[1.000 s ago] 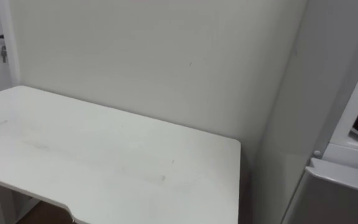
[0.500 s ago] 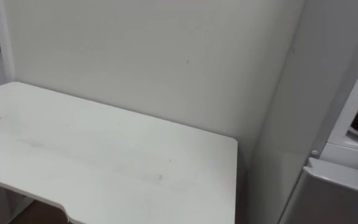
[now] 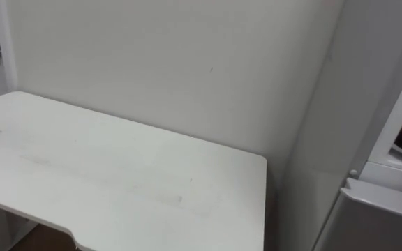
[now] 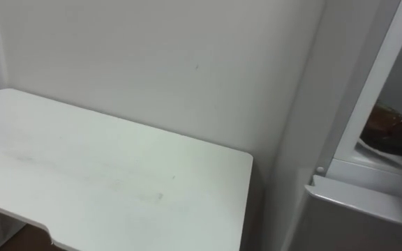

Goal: Put the bottle in the upper fridge

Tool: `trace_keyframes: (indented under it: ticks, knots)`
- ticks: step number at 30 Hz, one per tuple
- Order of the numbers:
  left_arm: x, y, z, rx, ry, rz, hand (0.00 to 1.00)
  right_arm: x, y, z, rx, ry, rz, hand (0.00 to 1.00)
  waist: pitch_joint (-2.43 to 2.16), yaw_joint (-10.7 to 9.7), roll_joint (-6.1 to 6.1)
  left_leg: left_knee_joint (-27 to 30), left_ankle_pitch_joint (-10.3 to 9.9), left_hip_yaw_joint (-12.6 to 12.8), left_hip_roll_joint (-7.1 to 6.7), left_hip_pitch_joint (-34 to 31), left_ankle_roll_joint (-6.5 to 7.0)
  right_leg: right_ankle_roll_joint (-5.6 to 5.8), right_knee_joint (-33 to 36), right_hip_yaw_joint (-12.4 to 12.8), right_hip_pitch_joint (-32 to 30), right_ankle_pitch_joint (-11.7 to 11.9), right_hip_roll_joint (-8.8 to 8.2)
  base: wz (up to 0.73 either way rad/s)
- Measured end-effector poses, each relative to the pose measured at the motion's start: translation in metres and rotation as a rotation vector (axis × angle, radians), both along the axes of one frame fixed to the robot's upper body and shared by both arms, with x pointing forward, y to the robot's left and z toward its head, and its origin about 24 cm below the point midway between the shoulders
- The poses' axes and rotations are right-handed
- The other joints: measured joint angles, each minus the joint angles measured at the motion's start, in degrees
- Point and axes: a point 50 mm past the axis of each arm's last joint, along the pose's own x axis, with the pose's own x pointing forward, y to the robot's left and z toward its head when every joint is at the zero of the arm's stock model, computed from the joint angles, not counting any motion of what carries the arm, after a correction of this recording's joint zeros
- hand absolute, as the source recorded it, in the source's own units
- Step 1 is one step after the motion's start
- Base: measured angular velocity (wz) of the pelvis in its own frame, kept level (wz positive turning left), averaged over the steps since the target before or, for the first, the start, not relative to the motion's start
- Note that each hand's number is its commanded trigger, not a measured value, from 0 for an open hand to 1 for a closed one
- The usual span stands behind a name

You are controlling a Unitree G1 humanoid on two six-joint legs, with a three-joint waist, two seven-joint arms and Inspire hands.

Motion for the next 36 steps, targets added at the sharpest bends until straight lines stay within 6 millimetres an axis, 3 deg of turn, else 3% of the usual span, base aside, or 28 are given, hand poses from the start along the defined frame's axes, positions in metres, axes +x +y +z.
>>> trace_keyframes:
  ticks: [6, 14, 15, 18, 23, 36]
  knots:
    - [-0.006, 0.0, -0.001, 0.012, 0.021, 0.009, 0.0, 0.001, 0.003, 0.005, -0.01, -0.011, -0.02, 0.0, -0.05, -0.5, 0.08, -0.3, 0.0, 0.2, -0.02, 0.2, 0.01, 0.04, 0.1, -0.1, 0.1, 0.0, -0.11, 0.0]
    - [-0.008, -0.001, -0.002, 0.035, 0.031, 0.032, 0.0, 0.004, 0.02, 0.023, -0.031, -0.077, 0.048, 0.0, -0.2, -3.0, 1.86, -1.9, 0.2, 0.4, 0.0, 0.9, -0.05, 0.14, 0.1, -0.1, 0.0, 0.0, -0.3, 0.0]
    - [-0.006, -0.001, -0.002, 0.035, 0.027, 0.031, 0.0, 0.004, 0.023, 0.025, -0.035, -0.087, 0.059, 0.0, -0.41, -3.3, 1.71, -2.1, 0.3, 0.4, -0.02, 1.0, -0.07, 0.15, 0.1, -0.1, 0.0, 0.0, -0.32, 0.0]
    - [-0.001, 0.0, -0.001, 0.039, 0.007, 0.023, 0.0, 0.003, 0.025, 0.026, -0.037, -0.095, 0.068, 0.0, -0.44, -3.8, 1.69, -2.1, 0.3, 0.3, 0.03, 1.4, -0.12, 0.16, 0.2, 0.0, 0.2, 0.0, -0.25, 0.0]
    - [0.007, 0.001, 0.0, 0.042, -0.022, 0.007, 0.0, -0.003, 0.029, 0.021, -0.023, -0.096, 0.069, 0.0, -0.08, -4.6, 0.9, -3.0, 0.3, 0.3, 0.02, 2.6, -0.16, 0.46, 0.3, 0.6, 1.0, -0.2, -0.24, -0.01]
    - [0.027, 0.0, -0.001, 0.042, -0.072, -0.024, 0.0, -0.007, 0.043, 0.032, -0.046, -0.154, 0.117, 0.0, 0.09, -6.1, 0.89, -3.0, 0.2, 1.8, 0.0, 2.9, -0.08, 0.56, 1.0, 2.8, 0.7, -0.3, -0.12, -0.03]
